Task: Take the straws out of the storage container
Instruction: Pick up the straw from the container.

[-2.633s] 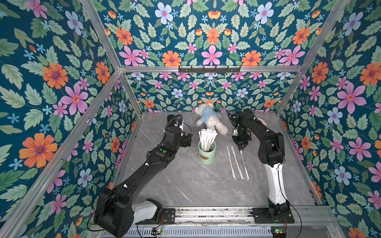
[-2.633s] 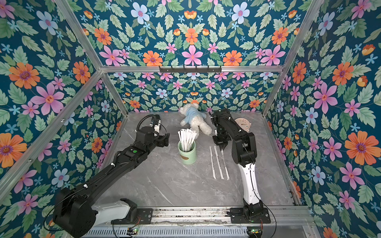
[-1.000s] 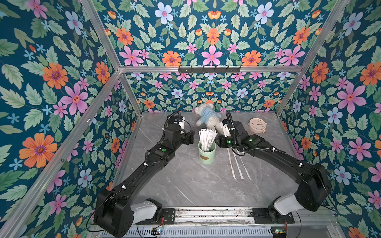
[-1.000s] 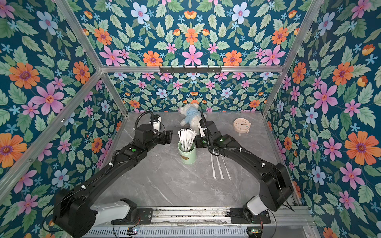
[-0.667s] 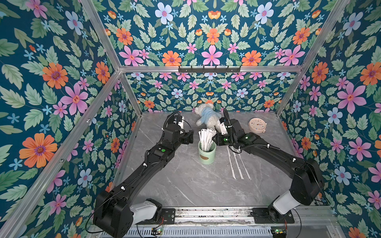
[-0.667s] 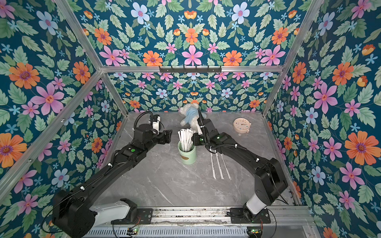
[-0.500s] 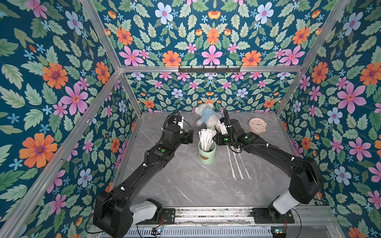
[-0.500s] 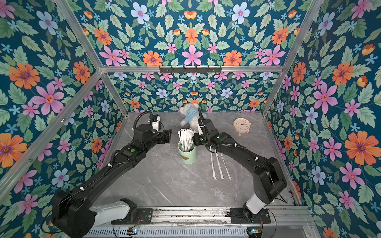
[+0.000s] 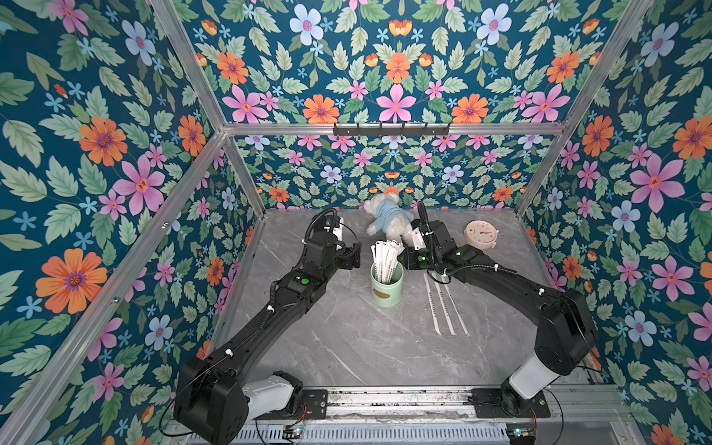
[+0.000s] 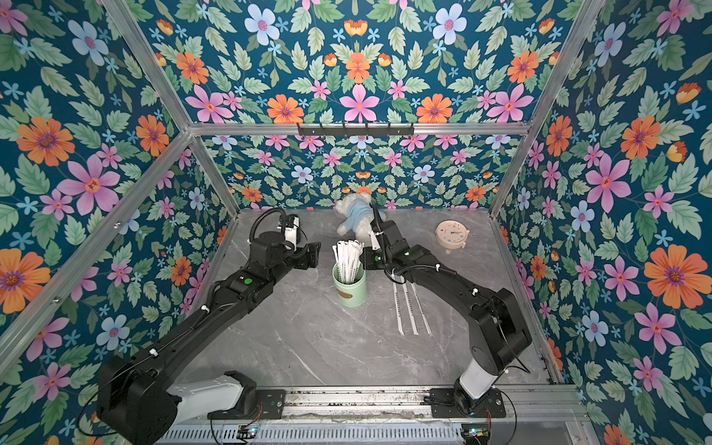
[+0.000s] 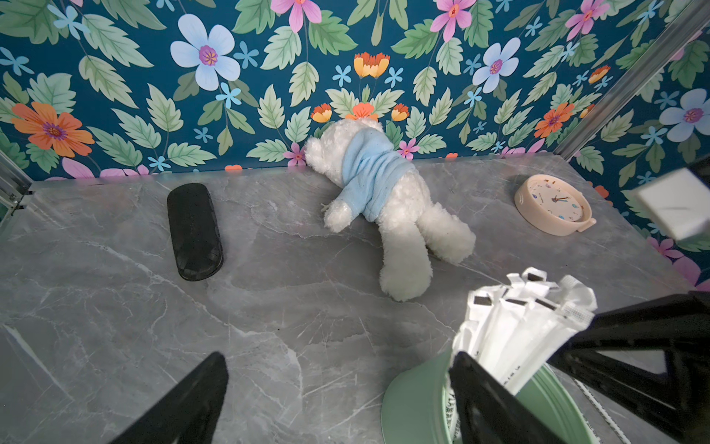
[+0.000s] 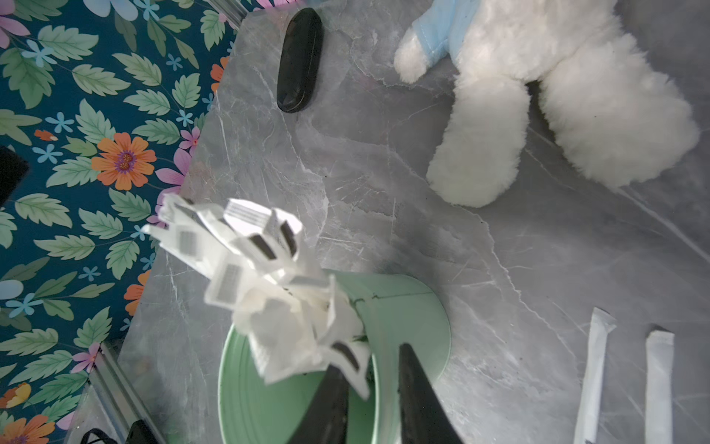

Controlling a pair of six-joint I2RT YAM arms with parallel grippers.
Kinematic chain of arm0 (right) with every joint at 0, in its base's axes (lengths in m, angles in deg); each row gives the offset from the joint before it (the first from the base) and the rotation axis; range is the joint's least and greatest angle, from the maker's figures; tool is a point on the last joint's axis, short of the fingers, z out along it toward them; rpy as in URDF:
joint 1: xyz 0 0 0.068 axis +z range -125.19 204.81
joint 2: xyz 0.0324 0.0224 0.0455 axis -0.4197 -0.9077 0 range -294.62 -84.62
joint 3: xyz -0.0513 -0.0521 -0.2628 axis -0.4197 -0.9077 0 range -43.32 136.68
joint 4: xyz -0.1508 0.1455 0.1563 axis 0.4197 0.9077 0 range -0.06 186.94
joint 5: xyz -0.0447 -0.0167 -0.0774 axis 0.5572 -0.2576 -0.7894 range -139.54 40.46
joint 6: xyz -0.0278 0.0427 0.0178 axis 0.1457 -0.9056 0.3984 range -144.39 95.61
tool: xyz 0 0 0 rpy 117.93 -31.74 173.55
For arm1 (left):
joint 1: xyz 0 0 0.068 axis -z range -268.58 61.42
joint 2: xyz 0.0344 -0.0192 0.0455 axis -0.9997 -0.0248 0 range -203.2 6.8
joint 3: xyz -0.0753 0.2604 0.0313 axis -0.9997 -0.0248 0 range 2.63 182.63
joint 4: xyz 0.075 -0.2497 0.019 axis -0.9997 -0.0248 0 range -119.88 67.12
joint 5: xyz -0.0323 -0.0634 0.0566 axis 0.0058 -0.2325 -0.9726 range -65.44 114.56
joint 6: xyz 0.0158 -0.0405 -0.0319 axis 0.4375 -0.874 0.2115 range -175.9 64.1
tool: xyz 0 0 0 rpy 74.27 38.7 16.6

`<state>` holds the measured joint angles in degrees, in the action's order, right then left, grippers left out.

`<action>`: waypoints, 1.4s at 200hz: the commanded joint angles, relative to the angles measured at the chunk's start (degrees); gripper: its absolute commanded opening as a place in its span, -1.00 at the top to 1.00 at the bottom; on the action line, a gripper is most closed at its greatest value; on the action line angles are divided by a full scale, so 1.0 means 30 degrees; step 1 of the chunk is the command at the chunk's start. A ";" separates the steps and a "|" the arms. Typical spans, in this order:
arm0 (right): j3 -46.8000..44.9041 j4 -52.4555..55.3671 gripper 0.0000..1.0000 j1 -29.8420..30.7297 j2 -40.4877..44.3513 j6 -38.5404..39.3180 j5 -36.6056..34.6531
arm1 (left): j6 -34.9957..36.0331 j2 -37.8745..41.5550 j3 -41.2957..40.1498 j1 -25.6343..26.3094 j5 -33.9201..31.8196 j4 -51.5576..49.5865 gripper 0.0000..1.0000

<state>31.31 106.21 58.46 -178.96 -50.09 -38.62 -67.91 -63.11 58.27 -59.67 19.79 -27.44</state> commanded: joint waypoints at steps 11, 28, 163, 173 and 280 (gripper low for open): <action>0.0478 -0.0504 0.54 -0.0010 -0.0749 0.0090 0.0620 | 0.0193 0.0010 -0.0032 0.0003 -0.0388 0.0054 -0.85; 0.0595 -0.0484 0.55 -0.0010 -0.0792 0.0147 0.0748 | 0.0226 0.0011 -0.0038 0.0003 -0.0414 0.0054 -0.85; 0.0167 0.0148 0.63 0.0059 0.0275 0.0138 0.1136 | 0.0262 0.0063 -0.0002 -0.0022 -0.0363 0.0047 -0.85; 0.0150 0.0168 0.63 0.0092 0.0262 0.0123 0.1100 | 0.0270 0.0072 -0.0001 -0.0011 -0.0337 0.0047 -0.85; 0.0463 0.0637 0.68 0.0177 0.0144 0.0192 0.1048 | 0.0290 0.0134 -0.0015 -0.0019 -0.0359 0.0054 -0.85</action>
<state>31.88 107.06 58.94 -178.31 -49.67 -35.21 -67.70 -63.02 58.27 -59.65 19.26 -27.44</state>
